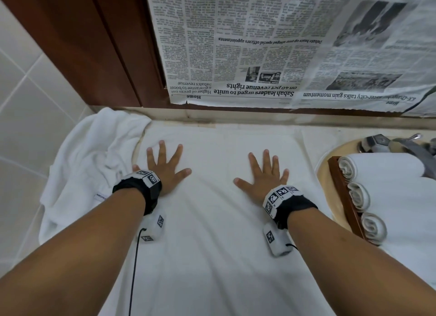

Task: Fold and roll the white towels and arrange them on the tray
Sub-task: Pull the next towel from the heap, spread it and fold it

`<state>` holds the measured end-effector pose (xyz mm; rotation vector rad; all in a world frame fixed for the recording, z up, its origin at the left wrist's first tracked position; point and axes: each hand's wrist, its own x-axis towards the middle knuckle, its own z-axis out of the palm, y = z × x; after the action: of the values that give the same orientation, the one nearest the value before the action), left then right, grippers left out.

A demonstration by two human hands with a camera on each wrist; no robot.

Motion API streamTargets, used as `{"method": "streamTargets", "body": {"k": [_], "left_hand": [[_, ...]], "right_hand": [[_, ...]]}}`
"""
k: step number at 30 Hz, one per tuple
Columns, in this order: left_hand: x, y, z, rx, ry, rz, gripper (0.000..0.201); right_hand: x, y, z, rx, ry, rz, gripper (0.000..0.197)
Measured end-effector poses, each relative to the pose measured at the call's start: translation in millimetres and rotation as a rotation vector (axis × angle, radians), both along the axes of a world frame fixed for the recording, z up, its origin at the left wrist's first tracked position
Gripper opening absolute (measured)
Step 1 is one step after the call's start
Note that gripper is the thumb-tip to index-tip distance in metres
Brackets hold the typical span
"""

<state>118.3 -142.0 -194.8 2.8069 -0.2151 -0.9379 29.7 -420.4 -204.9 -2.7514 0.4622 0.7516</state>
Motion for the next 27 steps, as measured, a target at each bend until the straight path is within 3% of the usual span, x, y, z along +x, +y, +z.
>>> {"method": "streamTargets", "body": {"k": [18, 21, 23, 25, 27], "left_hand": [[-3, -23, -5, 0.069, -0.109, 0.057, 0.074], [4, -53, 3, -0.008, -0.197, -0.059, 0.071], [11, -62, 0, -0.031, -0.131, -0.163, 0.068], [24, -49, -8, -0.011, -0.094, -0.143, 0.069], [40, -16, -16, 0.016, -0.143, -0.031, 0.074]], "right_hand": [[31, 0, 15, -0.055, 0.038, 0.028, 0.091], [46, 28, 14, -0.025, -0.065, 0.146, 0.079], [49, 41, 6, 0.040, -0.080, 0.262, 0.075], [52, 31, -1, 0.027, -0.066, 0.311, 0.075], [55, -2, -3, -0.026, -0.058, 0.235, 0.077]]}}
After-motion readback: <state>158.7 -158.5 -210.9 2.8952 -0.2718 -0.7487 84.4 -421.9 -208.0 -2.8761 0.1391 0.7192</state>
